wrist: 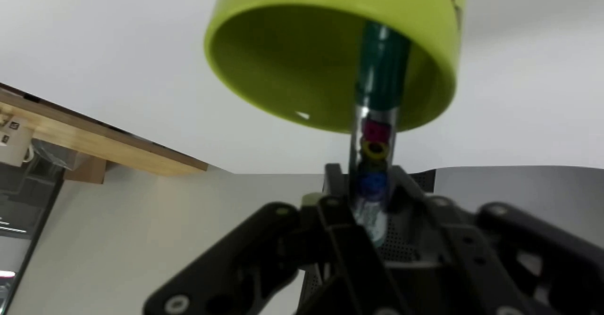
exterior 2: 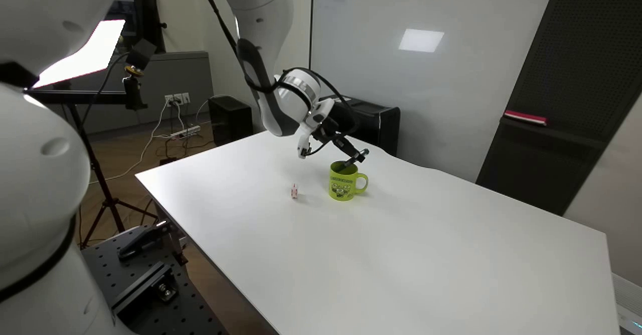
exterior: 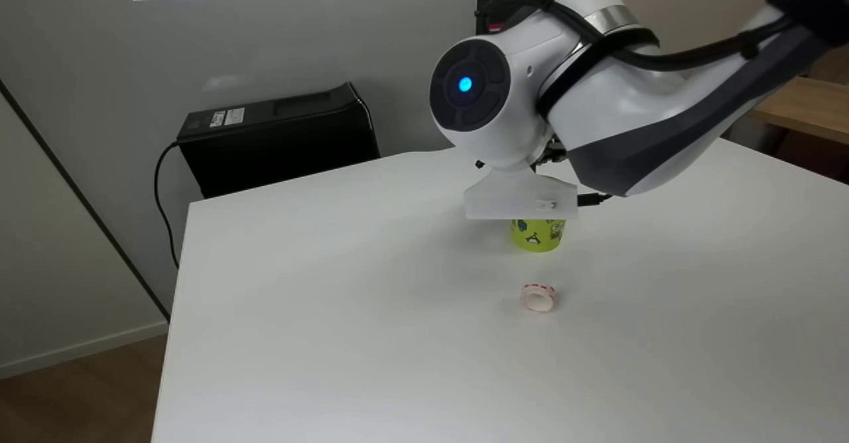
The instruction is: Put the marker inside the yellow mug
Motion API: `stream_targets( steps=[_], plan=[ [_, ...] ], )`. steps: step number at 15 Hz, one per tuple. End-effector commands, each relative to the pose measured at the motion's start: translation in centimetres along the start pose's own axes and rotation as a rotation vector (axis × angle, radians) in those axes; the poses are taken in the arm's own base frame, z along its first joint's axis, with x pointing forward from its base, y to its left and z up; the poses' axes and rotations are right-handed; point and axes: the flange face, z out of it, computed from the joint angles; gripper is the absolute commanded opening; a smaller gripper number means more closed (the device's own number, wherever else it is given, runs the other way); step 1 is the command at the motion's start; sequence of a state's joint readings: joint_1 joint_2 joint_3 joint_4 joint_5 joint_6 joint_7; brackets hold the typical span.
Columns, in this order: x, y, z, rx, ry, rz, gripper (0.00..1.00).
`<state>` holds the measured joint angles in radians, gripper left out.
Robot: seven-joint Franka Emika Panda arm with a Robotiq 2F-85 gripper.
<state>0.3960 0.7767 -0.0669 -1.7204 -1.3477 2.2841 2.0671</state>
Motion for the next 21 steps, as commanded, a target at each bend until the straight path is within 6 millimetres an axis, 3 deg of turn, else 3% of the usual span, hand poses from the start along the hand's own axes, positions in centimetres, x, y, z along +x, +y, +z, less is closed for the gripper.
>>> stream_targets(
  steps=[1,7,17,21],
  plan=[
    [0.3,0.3,0.2,-0.006,0.017,0.031,0.58],
    [0.4,0.6,0.6,-0.031,-0.019,0.029,0.98],
    [1.9,1.9,1.6,-0.078,-0.171,0.038,1.0],
    [3.5,2.0,0.6,-0.058,-0.18,0.071,1.0]
  ],
)
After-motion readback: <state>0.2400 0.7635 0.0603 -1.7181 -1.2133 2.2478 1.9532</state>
